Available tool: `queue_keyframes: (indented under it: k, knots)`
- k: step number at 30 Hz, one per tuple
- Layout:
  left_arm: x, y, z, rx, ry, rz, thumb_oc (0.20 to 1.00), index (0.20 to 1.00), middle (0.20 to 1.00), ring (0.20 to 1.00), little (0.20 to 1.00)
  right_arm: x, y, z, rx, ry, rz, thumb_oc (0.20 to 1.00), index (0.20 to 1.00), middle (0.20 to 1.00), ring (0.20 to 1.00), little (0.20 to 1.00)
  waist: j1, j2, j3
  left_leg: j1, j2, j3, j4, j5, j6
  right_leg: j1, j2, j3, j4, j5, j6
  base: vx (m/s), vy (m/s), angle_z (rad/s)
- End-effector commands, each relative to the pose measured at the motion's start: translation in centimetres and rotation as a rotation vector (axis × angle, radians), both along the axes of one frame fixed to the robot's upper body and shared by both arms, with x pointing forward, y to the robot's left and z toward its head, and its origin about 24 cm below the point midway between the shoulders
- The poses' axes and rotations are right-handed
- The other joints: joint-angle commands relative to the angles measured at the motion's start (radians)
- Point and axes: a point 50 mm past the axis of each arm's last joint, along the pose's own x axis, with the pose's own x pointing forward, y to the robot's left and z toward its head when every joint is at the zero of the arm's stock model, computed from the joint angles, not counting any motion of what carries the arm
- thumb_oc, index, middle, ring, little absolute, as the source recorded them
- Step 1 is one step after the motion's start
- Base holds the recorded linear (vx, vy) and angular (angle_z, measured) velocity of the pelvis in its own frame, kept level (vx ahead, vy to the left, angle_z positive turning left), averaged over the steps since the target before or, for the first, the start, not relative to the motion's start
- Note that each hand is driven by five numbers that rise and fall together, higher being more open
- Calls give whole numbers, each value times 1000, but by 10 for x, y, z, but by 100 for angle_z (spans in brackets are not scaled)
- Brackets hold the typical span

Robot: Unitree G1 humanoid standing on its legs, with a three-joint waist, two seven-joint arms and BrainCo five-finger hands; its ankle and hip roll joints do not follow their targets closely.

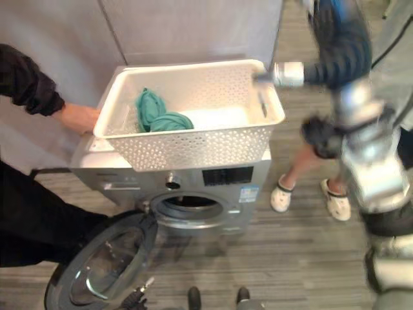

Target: Grab the laundry basket,head to the washer,open it,put in the laundry and shut it.

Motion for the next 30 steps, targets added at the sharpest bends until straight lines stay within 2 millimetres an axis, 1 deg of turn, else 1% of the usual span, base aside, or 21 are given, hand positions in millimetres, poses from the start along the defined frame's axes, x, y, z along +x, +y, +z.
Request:
queue_keyframes:
  k: [1, 2, 3, 4, 7, 9, 11, 12, 13, 14, 15, 16, 17, 19, 21, 25, 27, 29, 30]
  knots:
    - [-3, 17, 2, 39, 26, -20, 1000, 1000, 1000, 1000, 1000, 22, -4, -2, -86, 42, -190, 1000, 1000, 1000, 1000, 1000, 17, -36, 14, 0, -27, -8, -2, -17, -20, -44, -63, 18, -23, 104, 74, 7, -4, 19]
    - [-3, 17, 2, 38, 26, -19, 1000, 1000, 1000, 1000, 1000, 22, -4, -1, -88, 42, -189, 1000, 1000, 1000, 1000, 1000, 16, -35, 14, 0, -27, -8, -2, -17, -20, -43, -63, 17, -23, 104, 74, 3, -6, 12]
    - [-7, 24, 2, 51, 40, -21, 1000, 1000, 1000, 1000, 1000, 37, -4, 10, -183, 80, -283, 1000, 1000, 1000, 1000, 1000, 32, -50, 11, -9, -29, -18, -2, -11, -23, -42, -67, 8, -35, 115, 75, 5, -4, 12]
    - [-8, 22, 1, 41, 43, -13, 1000, 1000, 1000, 1000, 1000, 43, -3, 14, -166, 82, -298, 1000, 1000, 1000, 1000, 1000, 33, -46, 11, -13, -30, -21, -2, -11, -21, -42, -68, 6, -39, 118, 76, 4, 1, 15]
    - [-12, 26, 2, 45, 57, -6, 1000, 1000, 1000, 1000, 1000, 65, 8, 19, -274, 158, -367, 1000, 1000, 1000, 1000, 1000, 42, -53, 17, -24, -31, -21, -2, -6, -18, -49, -72, 7, -44, 129, 77, -5, 10, 5]
    - [-16, 29, 1, 41, 76, 1, 1000, 1000, 1000, 1000, 1000, 74, 16, 16, -329, 219, -367, 1000, 1000, 1000, 1000, 1000, 46, -61, 22, -31, -32, -20, -2, -3, -18, -55, -74, 12, -47, 136, 77, 0, 0, 0]
    - [-19, 32, 1, 36, 91, 12, 1000, 1000, 1000, 1000, 1000, 80, 34, 18, -467, 287, -350, 1000, 1000, 1000, 1000, 1000, 47, -68, 33, -42, -32, -19, -2, 2, -20, -63, -77, 15, -52, 144, 78, 0, 0, 0]
    - [-19, 32, 1, 36, 91, 12, 1000, 1000, 1000, 1000, 1000, 80, 34, 18, -467, 287, -350, 1000, 1000, 1000, 1000, 1000, 47, -68, 33, -42, -32, -19, -2, 2, -20, -63, -77, 15, -52, 144, 78, 0, 0, 0]
    - [-21, 34, 1, 29, 94, 15, 1000, 1000, 1000, 1000, 1000, 82, 40, 15, -535, 327, -342, 1000, 1000, 1000, 1000, 1000, 49, -74, 36, -47, -32, -19, -2, 4, -21, -66, -78, 15, -55, 148, 79, 0, 0, 0]
    - [-20, 33, 1, 21, 88, 23, 1000, 1000, 1000, 1000, 1000, 84, 44, 12, -558, 335, -344, 1000, 1000, 1000, 1000, 1000, 49, -73, 41, -56, -33, -19, -2, 6, -20, -74, -79, 18, -56, 150, 80, 0, 0, 0]
    - [-18, 32, 1, 17, 85, 17, 1000, 1000, 1000, 1000, 1000, 91, 43, 0, -598, 374, -373, 1000, 1000, 1000, 1000, 1000, 51, -75, 46, -57, -34, -18, -2, 6, -19, -76, -79, 20, -54, 151, 80, 0, 0, 0]
    - [-18, 32, 1, 17, 85, 17, 1000, 1000, 1000, 1000, 1000, 91, 44, 0, -598, 374, -373, 1000, 1000, 1000, 1000, 1000, 51, -75, 45, -57, -34, -17, -2, 6, -19, -77, -79, 20, -54, 151, 80, 1, 23, -6]
    - [-13, 33, 2, 18, 77, 10, 1000, 1000, 1000, 1000, 1000, 89, 57, -4, -660, 383, -330, 1000, 1000, 1000, 1000, 1000, 51, -78, 51, -57, -33, -15, -2, 5, -18, -77, -80, 23, -54, 150, 79, 4, 22, -5]
    - [-11, 31, 2, 14, 71, 6, 1000, 1000, 1000, 1000, 1000, 90, 61, -13, -678, 405, -310, 1000, 1000, 1000, 1000, 1000, 53, -80, 58, -57, -34, -16, -2, 4, -17, -77, -81, 24, -51, 149, 79, 1, 13, -2]
    - [-1, 30, 4, 9, 44, -3, 1000, 1000, 1000, 1000, 1000, 90, 78, -30, -753, 458, -240, 1000, 1000, 1000, 1000, 1000, 55, -85, 68, -63, -35, -14, -2, 2, -14, -82, -84, 27, -52, 149, 80, 0, 0, 0]
    - [6, 31, 6, 11, 30, -3, 1000, 1000, 1000, 1000, 1000, 92, 87, -38, -800, 485, -224, 1000, 1000, 1000, 1000, 1000, 57, -90, 80, -70, -34, -9, -2, 4, -14, -88, -85, 31, -54, 152, 79, -16, 12, -3]
    - [11, 34, 8, 10, 13, 8, 1000, 1000, 1000, 1000, 1000, 88, 99, -41, -832, 500, -173, 1000, 1000, 1000, 1000, 1000, 60, -95, 93, -81, -34, -7, -2, 8, -14, -102, -85, 36, -54, 156, 79, -32, 9, -2]
    - [14, 35, 8, 13, 10, 7, 1000, 1000, 1000, 1000, 1000, 89, 103, -47, -840, 535, -152, 1000, 1000, 1000, 1000, 1000, 64, -100, 97, -87, -33, -7, -2, 9, -13, -109, -86, 38, -55, 160, 80, -21, 3, -12]
    - [14, 35, 9, 13, 9, 7, 1000, 1000, 1000, 1000, 1000, 89, 103, -47, -840, 535, -152, 1000, 1000, 1000, 1000, 1000, 64, -100, 96, -88, -32, -7, -2, 9, -13, -110, -86, 38, -55, 160, 79, -16, 3, -13]
